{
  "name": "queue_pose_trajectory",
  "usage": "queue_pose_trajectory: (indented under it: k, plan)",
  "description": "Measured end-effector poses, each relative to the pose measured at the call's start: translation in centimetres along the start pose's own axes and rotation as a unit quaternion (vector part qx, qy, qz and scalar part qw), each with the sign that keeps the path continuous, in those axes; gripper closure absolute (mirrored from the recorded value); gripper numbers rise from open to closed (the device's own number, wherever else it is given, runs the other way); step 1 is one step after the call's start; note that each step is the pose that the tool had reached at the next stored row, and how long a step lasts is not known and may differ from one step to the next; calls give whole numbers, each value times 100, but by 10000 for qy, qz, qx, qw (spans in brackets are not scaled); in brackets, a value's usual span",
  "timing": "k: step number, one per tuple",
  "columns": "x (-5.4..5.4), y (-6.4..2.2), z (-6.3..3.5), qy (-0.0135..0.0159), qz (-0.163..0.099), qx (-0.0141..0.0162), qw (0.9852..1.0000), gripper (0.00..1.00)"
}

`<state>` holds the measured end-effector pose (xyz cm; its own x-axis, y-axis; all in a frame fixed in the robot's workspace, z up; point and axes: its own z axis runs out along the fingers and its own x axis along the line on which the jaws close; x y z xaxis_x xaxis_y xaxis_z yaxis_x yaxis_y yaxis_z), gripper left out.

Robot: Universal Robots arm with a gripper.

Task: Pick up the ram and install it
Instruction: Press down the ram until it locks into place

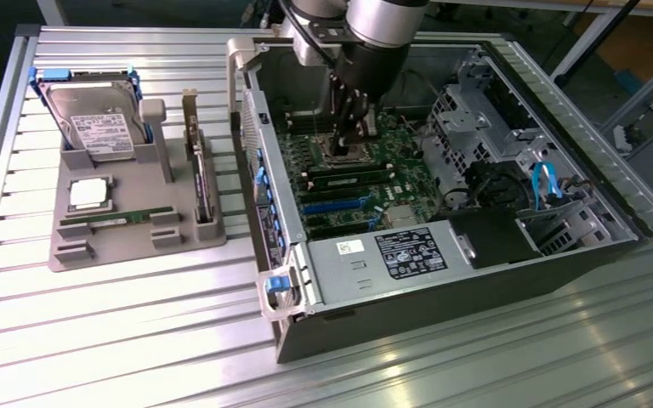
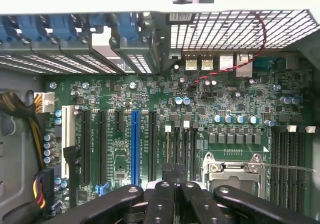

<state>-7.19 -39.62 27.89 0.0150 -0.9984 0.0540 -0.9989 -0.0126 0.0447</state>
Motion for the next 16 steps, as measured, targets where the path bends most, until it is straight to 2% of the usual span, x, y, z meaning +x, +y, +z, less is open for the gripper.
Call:
queue_pose_trajectory:
  k: [6,9,16]
  plan:
    - [5,4,-91,3,0,0,10000,90]
    - [9,8,-174,4,1,0,10000,90]
    - [16,13,-298,6,5,0,10000,90]
